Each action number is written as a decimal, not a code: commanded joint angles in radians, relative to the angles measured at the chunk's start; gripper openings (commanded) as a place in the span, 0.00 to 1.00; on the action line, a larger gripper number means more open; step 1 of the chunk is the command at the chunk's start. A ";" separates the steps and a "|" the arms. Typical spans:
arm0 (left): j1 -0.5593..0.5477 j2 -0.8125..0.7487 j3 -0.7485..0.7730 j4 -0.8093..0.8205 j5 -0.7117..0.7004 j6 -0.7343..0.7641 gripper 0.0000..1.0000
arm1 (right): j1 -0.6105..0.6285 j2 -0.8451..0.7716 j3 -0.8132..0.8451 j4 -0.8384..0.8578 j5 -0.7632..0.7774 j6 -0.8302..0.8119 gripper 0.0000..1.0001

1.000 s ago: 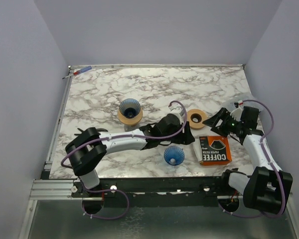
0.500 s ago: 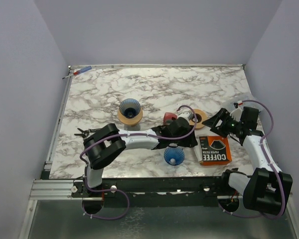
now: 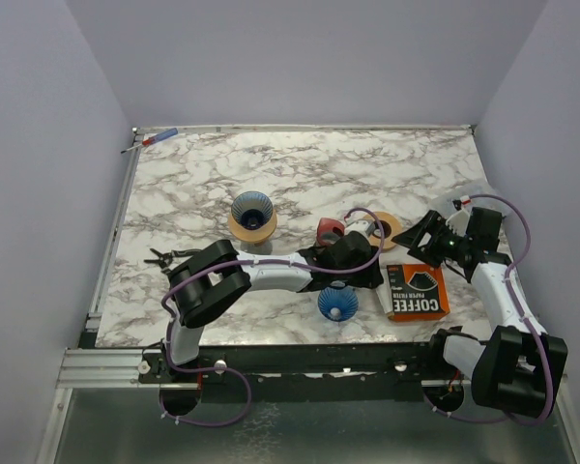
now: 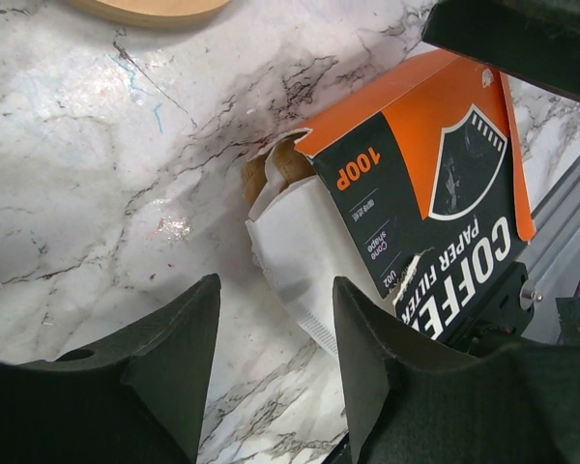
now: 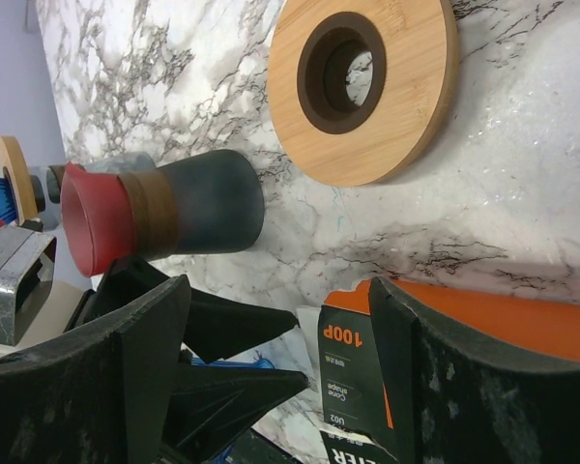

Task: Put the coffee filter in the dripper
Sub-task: Pick up the coffee filter from the coffee filter holder.

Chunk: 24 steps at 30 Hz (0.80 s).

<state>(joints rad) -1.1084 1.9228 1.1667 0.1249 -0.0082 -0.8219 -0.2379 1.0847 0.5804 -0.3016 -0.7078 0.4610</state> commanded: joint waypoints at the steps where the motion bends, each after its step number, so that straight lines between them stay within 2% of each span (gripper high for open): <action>1: -0.010 -0.008 0.030 -0.016 -0.054 0.032 0.54 | -0.008 -0.007 0.005 -0.027 -0.003 -0.017 0.79; 6: -0.010 -0.022 0.040 -0.036 -0.081 0.073 0.65 | -0.008 -0.007 0.006 -0.027 0.000 -0.018 0.79; 12: -0.010 -0.034 0.087 -0.159 -0.197 0.132 0.70 | -0.008 -0.009 0.006 -0.028 0.001 -0.020 0.79; 17: -0.011 -0.047 0.101 -0.201 -0.265 0.160 0.74 | -0.008 -0.011 0.006 -0.030 0.001 -0.020 0.79; 21: -0.011 -0.041 0.118 -0.203 -0.230 0.160 0.78 | -0.008 -0.016 0.010 -0.036 0.009 -0.019 0.79; 24: -0.027 -0.025 0.143 -0.202 -0.185 0.148 0.76 | -0.008 -0.028 0.016 -0.040 0.016 -0.016 0.79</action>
<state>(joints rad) -1.1137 1.9076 1.2587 -0.0532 -0.2134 -0.6830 -0.2379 1.0832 0.5804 -0.3111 -0.7067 0.4519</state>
